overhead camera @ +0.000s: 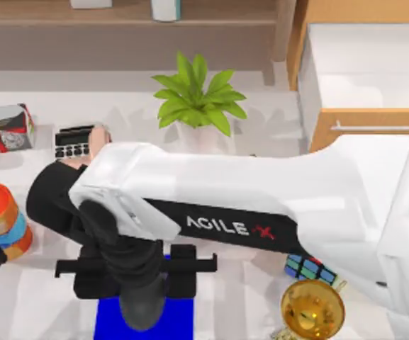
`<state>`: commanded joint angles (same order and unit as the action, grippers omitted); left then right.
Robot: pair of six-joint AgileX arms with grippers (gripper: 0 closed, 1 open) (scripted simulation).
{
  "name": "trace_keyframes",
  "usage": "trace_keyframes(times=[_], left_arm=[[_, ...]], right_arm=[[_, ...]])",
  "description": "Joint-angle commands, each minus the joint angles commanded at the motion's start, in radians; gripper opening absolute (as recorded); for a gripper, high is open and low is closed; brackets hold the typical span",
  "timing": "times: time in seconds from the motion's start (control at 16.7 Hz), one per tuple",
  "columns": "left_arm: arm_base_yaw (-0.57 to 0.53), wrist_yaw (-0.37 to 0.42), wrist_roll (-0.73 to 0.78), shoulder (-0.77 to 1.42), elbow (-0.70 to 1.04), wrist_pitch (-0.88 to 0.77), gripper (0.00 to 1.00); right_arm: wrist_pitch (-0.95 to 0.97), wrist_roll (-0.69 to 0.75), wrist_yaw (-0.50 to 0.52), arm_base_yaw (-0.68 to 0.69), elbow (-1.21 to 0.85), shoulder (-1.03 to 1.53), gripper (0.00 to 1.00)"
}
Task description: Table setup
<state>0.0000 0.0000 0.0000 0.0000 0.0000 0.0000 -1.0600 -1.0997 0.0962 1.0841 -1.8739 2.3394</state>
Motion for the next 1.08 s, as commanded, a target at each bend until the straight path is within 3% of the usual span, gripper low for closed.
trace_keyframes(times=[0.18,0.96,1.08], left_arm=[[0.000,0.000,0.000,0.000,0.000,0.000,1.00],[0.000,0.000,0.000,0.000,0.000,0.000,1.00],[0.000,0.000,0.000,0.000,0.000,0.000,1.00]], right_arm=[[0.000,0.000,0.000,0.000,0.000,0.000,0.00],[0.000,0.000,0.000,0.000,0.000,0.000,0.98],[0.000,0.000,0.000,0.000,0.000,0.000,1.00]])
